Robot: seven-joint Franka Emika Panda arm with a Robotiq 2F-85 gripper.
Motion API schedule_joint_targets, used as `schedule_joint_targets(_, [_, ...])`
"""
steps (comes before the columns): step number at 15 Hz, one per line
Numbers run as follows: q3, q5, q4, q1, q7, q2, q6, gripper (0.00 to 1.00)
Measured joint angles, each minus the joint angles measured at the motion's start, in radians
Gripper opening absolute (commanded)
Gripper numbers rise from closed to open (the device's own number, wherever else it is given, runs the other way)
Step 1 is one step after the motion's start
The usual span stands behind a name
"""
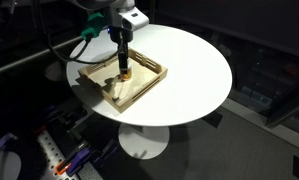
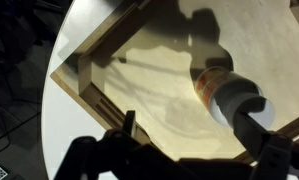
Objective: Put the lid on the bottle
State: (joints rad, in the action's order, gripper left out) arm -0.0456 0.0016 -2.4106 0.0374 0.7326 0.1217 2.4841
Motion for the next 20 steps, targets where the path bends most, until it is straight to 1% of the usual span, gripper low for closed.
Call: schedule_joint_targets(20, [-0.002, 0.0, 0.004, 0.0, -0.031, 0.011, 0.011, 1.0])
